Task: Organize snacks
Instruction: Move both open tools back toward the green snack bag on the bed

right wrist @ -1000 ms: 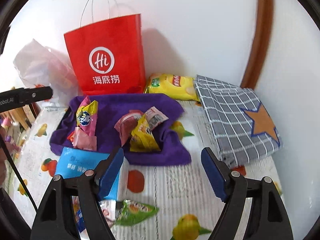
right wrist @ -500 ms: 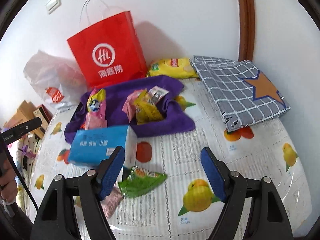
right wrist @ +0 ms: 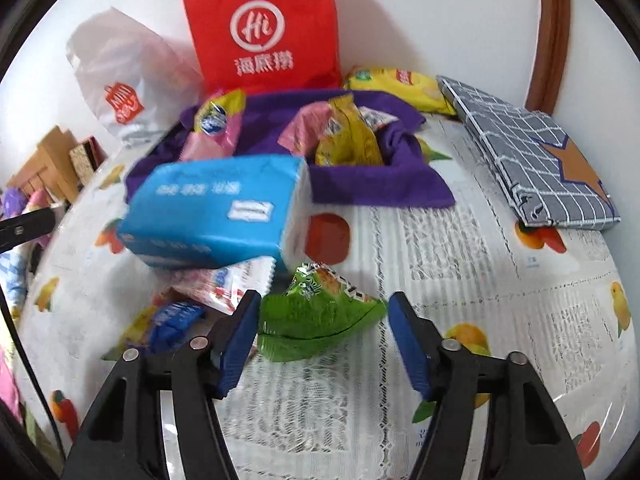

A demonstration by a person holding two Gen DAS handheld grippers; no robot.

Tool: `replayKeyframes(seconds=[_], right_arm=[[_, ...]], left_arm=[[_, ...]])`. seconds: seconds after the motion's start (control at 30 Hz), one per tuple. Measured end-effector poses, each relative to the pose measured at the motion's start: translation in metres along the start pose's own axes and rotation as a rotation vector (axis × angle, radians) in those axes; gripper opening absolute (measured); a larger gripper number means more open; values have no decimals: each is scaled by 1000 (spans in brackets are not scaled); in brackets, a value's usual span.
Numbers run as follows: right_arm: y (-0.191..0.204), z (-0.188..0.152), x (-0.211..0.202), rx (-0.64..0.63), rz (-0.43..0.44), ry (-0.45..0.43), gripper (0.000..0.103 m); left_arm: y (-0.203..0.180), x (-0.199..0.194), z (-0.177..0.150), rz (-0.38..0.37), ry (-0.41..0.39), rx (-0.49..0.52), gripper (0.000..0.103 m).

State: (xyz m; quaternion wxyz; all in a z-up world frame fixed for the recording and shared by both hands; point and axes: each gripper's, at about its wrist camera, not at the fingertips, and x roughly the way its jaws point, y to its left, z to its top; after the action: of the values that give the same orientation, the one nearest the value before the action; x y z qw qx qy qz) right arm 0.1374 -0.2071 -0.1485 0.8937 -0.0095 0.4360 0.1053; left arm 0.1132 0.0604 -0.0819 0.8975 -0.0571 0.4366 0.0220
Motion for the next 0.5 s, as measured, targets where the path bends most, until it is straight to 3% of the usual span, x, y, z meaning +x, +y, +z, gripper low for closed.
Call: replayKeyframes(seconds=[0.13,0.5], right_arm=[[-12,-7,-4,-1,-59,-3,53],[-14,-5,26,8,-11,24,56]], left_arm=[[0,5,-6,-3,10,1,76],[-23,13,-14,-46,20,47,76]])
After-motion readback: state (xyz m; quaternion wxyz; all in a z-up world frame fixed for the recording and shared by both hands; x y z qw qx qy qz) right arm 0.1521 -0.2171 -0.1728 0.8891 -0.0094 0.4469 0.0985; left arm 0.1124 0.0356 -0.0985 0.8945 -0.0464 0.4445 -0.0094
